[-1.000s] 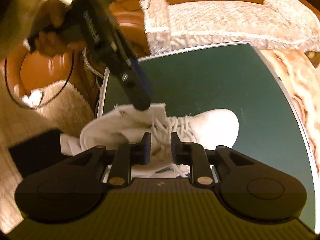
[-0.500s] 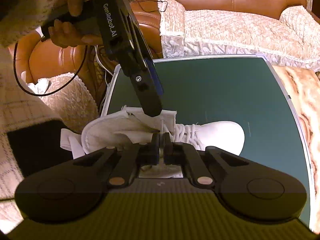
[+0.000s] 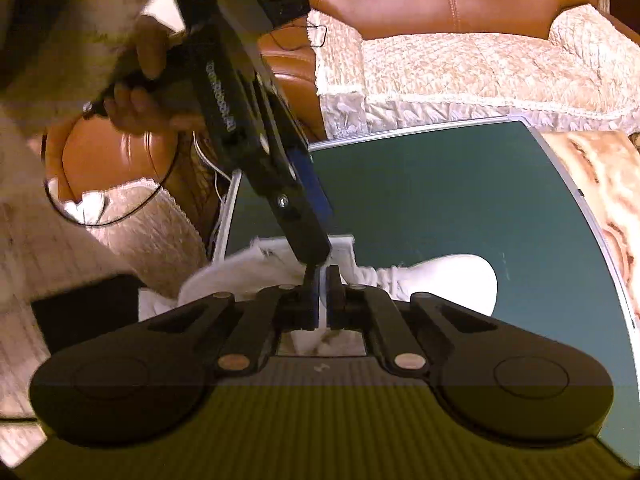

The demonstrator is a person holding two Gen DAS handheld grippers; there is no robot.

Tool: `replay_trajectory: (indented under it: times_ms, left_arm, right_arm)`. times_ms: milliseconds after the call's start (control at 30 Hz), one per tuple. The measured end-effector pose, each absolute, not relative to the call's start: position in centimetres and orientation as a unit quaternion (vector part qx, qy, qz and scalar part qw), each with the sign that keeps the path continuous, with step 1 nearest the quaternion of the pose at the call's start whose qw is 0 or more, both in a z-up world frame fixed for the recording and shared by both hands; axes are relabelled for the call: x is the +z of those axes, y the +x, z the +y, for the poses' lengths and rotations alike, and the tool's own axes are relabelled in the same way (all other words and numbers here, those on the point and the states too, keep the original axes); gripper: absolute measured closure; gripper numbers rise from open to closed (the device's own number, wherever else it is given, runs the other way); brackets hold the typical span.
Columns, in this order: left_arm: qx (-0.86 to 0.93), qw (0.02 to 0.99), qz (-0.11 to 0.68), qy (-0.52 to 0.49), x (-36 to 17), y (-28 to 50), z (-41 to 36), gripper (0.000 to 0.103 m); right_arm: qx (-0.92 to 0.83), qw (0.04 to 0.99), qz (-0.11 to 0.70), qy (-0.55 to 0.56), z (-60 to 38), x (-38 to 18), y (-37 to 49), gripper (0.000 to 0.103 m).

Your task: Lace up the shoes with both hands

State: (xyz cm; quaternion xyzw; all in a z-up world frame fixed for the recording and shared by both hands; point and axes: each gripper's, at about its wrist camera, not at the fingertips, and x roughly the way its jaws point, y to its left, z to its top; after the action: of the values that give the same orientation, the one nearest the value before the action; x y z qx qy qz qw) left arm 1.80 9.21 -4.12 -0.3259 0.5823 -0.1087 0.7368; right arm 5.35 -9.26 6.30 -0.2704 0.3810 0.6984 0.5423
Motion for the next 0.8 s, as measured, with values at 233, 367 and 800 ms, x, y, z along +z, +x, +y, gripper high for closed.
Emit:
replay_trajectory:
  times_ms: [233,367,800]
  left_arm:
    - [-0.093,0.722,0.550,-0.409,-4.5,0.9,12.1,0.030]
    - [-0.068,0.696,0.525,-0.486,-5.6,0.2,15.0,0.058]
    - [-0.040,0.648,0.542,-0.533,-7.5,0.3,12.9,0.066]
  right_arm:
    - [0.693,0.552,0.390,-0.252,-8.9,6.0,5.8,0.098]
    - [0.688,0.557,0.395,-0.247,-9.0,5.8,5.9,0.098]
    - [0.671,0.578,0.414,-0.210,-9.3,5.5,6.0,0.098]
